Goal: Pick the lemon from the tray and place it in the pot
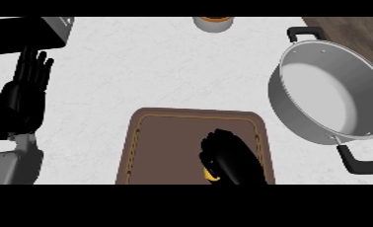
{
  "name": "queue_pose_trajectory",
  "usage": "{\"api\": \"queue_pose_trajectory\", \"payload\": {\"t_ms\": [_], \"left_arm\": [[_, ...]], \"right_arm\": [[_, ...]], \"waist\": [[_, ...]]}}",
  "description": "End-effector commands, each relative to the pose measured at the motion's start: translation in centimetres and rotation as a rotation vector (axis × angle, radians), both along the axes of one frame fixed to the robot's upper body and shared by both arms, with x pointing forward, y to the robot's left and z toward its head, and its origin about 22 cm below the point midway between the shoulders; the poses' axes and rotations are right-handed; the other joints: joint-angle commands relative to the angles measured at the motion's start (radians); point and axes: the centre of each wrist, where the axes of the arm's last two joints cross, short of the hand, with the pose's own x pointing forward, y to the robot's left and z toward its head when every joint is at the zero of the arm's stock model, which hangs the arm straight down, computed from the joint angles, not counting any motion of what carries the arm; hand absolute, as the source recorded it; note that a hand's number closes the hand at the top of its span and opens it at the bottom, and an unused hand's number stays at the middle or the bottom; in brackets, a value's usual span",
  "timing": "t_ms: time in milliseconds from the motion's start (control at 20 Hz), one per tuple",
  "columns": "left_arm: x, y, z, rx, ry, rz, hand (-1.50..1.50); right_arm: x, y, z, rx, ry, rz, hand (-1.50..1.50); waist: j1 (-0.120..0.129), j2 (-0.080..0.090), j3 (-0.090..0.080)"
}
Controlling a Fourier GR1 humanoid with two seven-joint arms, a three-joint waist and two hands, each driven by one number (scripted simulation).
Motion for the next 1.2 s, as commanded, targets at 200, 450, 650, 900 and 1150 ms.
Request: {"api": "queue_pose_trajectory", "payload": {"t_ms": [200,450,650,900,1150], "left_arm": [[-0.1,-0.9,0.2,-0.014,-0.004,-0.040,0.00],[0.8,-2.5,0.7,-0.017,-0.037,-0.094,0.00],[1.6,-3.2,1.3,0.007,-0.043,-0.099,0.00],[1.1,-2.7,0.8,-0.014,-0.054,-0.129,0.00],[1.9,-3.6,0.2,-0.009,-0.032,-0.134,0.00]], "right_arm": [[-5.8,-4.7,8.5,0.214,-0.228,-0.421,1.50],[-9.6,-8.7,13.9,0.261,-0.290,-0.587,1.50],[-10.6,-12.7,14.9,0.181,-0.266,-0.629,1.50],[-7.0,-16.8,14.9,0.128,-0.238,-0.723,1.50],[-4.1,-24.2,13.6,0.208,-0.252,-0.783,1.50]], "waist": [[0.046,0.023,0.003],[0.098,0.040,0.005],[0.115,0.045,0.007],[0.142,0.048,0.006],[0.135,0.048,0.008]]}}
